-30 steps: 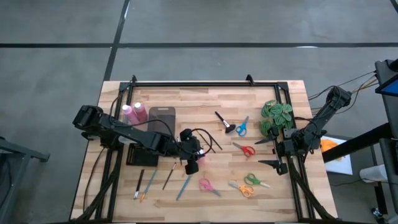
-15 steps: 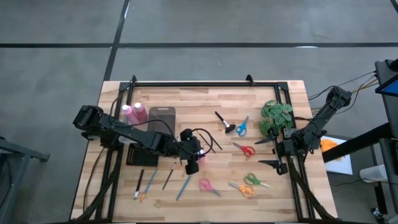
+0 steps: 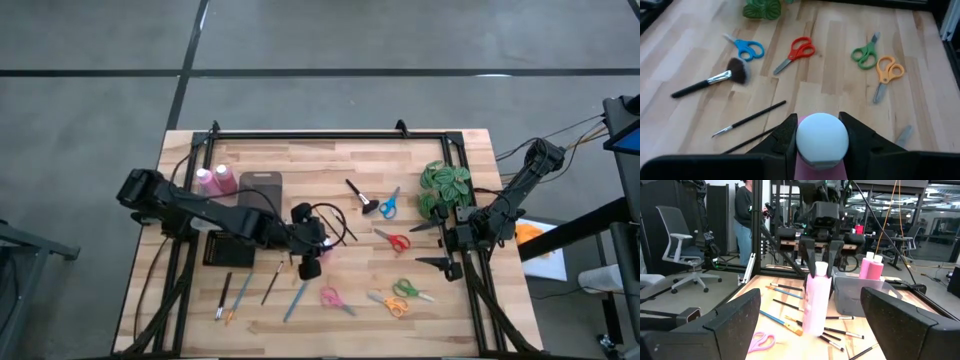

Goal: Pick & Place Paint Supplies
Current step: Put the right light pink bottle into the white bin

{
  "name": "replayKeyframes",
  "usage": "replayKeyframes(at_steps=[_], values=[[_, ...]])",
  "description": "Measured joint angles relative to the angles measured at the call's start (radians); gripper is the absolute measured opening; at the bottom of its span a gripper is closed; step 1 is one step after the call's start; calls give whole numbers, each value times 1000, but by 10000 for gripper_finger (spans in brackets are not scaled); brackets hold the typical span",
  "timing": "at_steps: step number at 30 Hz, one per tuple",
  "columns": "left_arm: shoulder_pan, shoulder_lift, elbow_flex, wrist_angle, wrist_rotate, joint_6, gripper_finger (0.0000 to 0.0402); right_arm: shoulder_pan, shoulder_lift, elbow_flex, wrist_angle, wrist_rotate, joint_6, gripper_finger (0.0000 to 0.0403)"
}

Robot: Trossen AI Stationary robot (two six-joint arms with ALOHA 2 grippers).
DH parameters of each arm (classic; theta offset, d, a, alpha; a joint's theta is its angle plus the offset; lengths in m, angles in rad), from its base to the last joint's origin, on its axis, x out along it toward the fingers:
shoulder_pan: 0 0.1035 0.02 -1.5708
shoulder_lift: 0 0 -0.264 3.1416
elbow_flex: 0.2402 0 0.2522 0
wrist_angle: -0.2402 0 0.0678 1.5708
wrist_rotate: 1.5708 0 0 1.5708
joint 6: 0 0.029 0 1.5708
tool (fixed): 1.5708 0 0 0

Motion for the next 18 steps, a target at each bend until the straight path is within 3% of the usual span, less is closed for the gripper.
replayKeyframes(at_steps=[10,18], values=[[-9,-129,69,-275,-233,-230,104,0,0,0,-6,0,0,341],[-54,-245,68,-581,-435,-531,104,0,1,0,-7,0,0,341]])
